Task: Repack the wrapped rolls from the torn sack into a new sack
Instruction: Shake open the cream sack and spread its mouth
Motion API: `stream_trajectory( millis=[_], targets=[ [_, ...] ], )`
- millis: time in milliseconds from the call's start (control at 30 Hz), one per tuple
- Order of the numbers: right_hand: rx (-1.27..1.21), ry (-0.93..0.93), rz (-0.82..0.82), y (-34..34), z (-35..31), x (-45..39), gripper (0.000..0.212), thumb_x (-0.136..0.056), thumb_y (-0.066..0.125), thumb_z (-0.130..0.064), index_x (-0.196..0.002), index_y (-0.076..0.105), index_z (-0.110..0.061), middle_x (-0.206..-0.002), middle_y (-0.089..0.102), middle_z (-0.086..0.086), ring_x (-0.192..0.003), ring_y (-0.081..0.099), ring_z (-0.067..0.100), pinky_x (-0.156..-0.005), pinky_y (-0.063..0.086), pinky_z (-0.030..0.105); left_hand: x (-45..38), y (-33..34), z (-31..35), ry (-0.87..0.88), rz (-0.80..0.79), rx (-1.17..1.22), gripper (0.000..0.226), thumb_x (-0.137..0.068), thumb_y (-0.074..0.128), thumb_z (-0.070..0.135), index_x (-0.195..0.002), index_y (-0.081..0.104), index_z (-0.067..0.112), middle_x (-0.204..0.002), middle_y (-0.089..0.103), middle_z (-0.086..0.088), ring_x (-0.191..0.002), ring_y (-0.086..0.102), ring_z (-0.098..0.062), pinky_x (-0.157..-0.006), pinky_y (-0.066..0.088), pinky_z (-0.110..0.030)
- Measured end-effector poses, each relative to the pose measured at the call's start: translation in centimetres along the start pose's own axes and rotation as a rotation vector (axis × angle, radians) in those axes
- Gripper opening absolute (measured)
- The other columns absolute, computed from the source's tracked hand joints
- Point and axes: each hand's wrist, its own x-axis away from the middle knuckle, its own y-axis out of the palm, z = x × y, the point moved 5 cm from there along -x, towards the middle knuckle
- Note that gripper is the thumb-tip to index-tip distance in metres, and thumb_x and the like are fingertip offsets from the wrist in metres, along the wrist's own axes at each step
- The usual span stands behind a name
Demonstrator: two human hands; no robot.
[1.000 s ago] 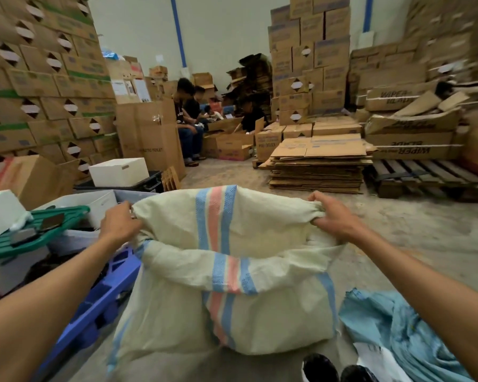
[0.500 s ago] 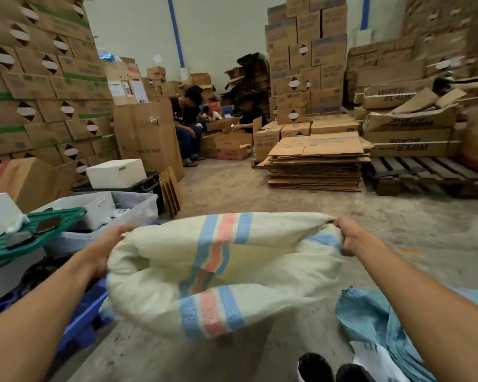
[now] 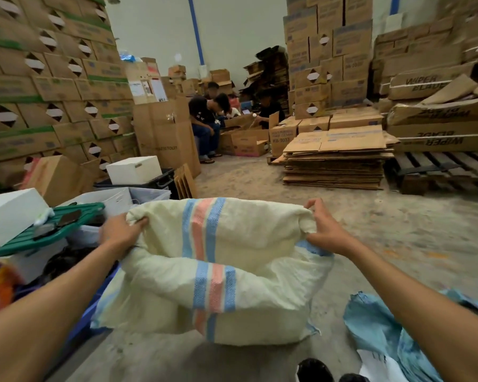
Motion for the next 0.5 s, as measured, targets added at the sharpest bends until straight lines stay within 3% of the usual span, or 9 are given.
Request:
stream_trajectory(
  millis=[100,167,233,300,367,433,500],
  targets=[
    [0.290,-0.062,0.224,-0.1,0.3,0.5,0.042,-0.082,0.068,-0.010,-0.117,0.055,-0.030,-0.116,0.046,0.002,-0.113,0.045,0.025,-0.090,0.036,0.032,0.9,0.9,0.8,-0.232,0.027,0.134,0.049,-0.096,0.055,0.038,-0.126,0.057,0.000,-0.127,0.059,-0.024,-0.117,0.055,-0.042,-0.095,0.044,-0.045],
    [0.551,-0.050,0.426,-0.6,0.3,1.4,0.045,-0.082,0.070,-0.013,-0.120,0.063,-0.035,-0.108,0.049,0.004,-0.102,0.045,0.026,-0.083,0.038,0.037,1.4,2.4,1.4,-0.367,-0.084,0.439,0.049,-0.096,0.051,0.027,-0.136,0.049,0.000,-0.138,0.053,-0.020,-0.126,0.051,-0.040,-0.098,0.046,-0.043],
    [0.659,-0.042,0.528,-0.3,0.5,1.9,0.045,-0.084,0.070,-0.013,-0.123,0.064,-0.034,-0.094,0.048,0.005,-0.082,0.046,0.024,-0.067,0.039,0.034,1.5,4.7,2.1,-0.433,-0.158,0.758,0.052,-0.090,0.048,0.029,-0.137,0.050,0.008,-0.138,0.055,-0.012,-0.122,0.055,-0.037,-0.096,0.049,-0.043],
    [0.619,-0.005,0.510,0.6,1.0,2.2,0.049,-0.084,0.069,-0.011,-0.128,0.061,-0.030,-0.088,0.047,0.006,-0.067,0.045,0.022,-0.055,0.039,0.032,2.1,6.7,2.7,-0.525,-0.102,0.939,0.045,-0.089,0.041,0.037,-0.127,0.053,0.016,-0.128,0.058,-0.004,-0.110,0.058,-0.033,-0.089,0.048,-0.042],
    [0.549,0.062,0.485,1.8,1.5,2.6,0.051,-0.082,0.069,-0.009,-0.129,0.054,-0.024,-0.092,0.047,0.007,-0.068,0.049,0.024,-0.054,0.047,0.035,3.0,8.6,2.9,-0.620,-0.002,1.031,0.058,-0.089,0.039,0.050,-0.131,0.052,0.013,-0.122,0.058,-0.006,-0.106,0.057,-0.033,-0.089,0.049,-0.046],
    [0.552,0.041,0.465,3.7,1.6,2.7,0.048,-0.080,0.068,-0.011,-0.124,0.051,-0.017,-0.101,0.049,0.009,-0.083,0.053,0.027,-0.068,0.052,0.040,3.5,10.2,3.0,-0.620,0.052,0.952,0.066,-0.090,0.041,0.058,-0.134,0.051,0.009,-0.127,0.057,-0.012,-0.111,0.055,-0.034,-0.096,0.047,-0.046],
    [0.419,-0.073,0.303,7.2,1.6,2.2,0.039,-0.084,0.064,-0.014,-0.121,0.054,-0.015,-0.108,0.055,0.007,-0.096,0.054,0.024,-0.083,0.050,0.038,3.4,11.7,2.9,-0.579,0.044,0.855,0.073,-0.091,0.040,0.062,-0.139,0.048,0.006,-0.137,0.053,-0.017,-0.121,0.051,-0.037,-0.099,0.042,-0.045]
  ],
)
